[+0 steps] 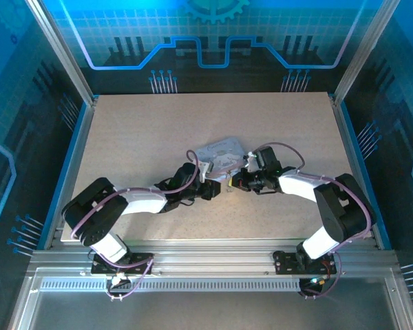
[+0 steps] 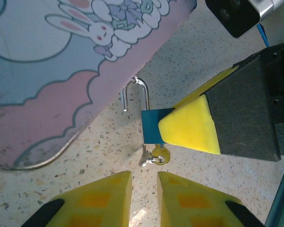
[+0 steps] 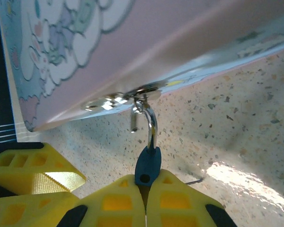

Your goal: Unlock a padlock with a key

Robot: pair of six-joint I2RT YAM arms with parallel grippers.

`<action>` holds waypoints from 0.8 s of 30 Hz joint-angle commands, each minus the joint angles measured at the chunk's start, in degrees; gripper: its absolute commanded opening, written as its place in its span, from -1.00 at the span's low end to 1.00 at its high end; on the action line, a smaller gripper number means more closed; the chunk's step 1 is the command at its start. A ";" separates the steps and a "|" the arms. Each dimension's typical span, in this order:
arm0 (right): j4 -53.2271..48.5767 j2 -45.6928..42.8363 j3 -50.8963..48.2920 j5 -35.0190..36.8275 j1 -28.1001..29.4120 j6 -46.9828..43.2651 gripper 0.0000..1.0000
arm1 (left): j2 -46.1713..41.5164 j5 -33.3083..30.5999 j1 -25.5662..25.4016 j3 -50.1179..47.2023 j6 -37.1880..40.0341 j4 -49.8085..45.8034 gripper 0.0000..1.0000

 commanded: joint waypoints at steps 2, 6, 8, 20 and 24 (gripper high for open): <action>9.09 1.81 -3.51 -3.42 -1.68 4.77 -1.00 | 1.39 -0.42 1.18 1.42 -1.95 0.94 -0.62; 11.22 1.56 -4.94 -2.84 -1.82 7.34 -1.00 | 1.73 -0.33 1.52 1.64 -2.07 1.03 -0.64; 12.07 1.03 -5.52 -2.38 -1.83 8.57 -1.00 | 2.06 -0.17 1.53 1.95 -2.04 0.99 -0.64; 12.40 -1.90 -7.04 0.68 -1.97 13.41 -1.00 | 3.41 -0.07 1.72 3.20 -2.53 1.21 -0.67; 12.29 -2.76 -7.98 2.15 -1.98 16.30 -1.00 | 3.55 -0.26 1.69 3.25 -2.66 1.26 -0.68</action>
